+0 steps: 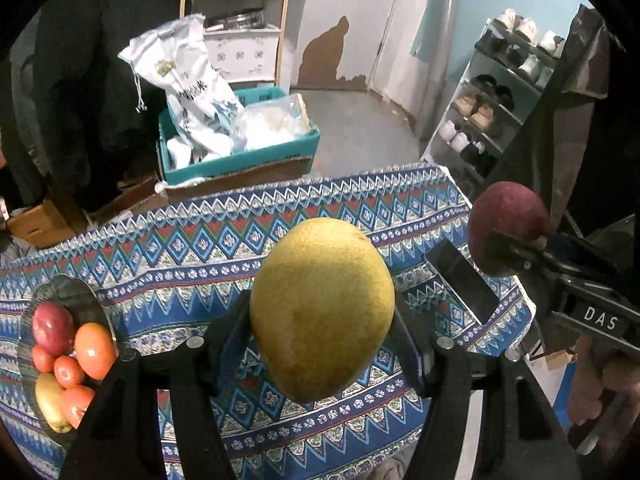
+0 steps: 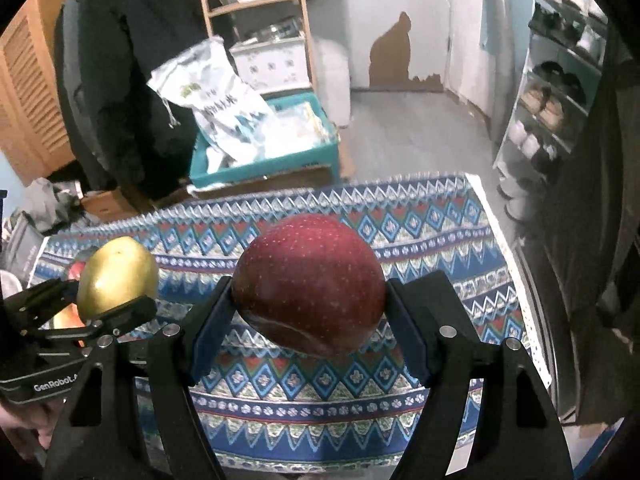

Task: Organize fruits
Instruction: 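Lift the pear with the left tool while the right tool carries the apple toward the bowl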

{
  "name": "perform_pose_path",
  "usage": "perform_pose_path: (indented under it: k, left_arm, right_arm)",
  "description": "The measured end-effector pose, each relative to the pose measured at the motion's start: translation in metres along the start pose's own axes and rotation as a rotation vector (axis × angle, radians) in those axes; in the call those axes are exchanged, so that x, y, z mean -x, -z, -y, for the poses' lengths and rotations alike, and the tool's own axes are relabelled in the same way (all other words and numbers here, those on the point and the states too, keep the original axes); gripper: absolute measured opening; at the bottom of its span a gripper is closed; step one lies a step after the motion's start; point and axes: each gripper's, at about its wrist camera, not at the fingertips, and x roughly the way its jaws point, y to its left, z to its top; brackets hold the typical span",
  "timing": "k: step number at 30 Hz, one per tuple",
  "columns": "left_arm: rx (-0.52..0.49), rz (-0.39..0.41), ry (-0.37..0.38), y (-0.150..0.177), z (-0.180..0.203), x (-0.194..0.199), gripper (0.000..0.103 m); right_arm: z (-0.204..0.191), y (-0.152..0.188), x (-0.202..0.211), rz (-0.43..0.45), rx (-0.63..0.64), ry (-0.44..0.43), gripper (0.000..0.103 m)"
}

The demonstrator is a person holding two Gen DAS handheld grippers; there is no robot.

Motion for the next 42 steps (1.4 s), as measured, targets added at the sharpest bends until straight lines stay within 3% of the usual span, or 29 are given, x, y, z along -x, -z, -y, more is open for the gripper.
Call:
perform_pose_path:
  k: [19, 42]
  left_arm:
    - [0.022, 0.131, -0.014, -0.01, -0.027, 0.072, 0.066]
    - [0.188, 0.159, -0.099, 0.012, -0.123, 0.107, 0.066]
  right_arm:
    - [-0.055, -0.027, 0.043, 0.095, 0.077, -0.057, 0.075]
    - [-0.162, -0.042, 0.001, 0.037, 0.167, -0.196, 0.075]
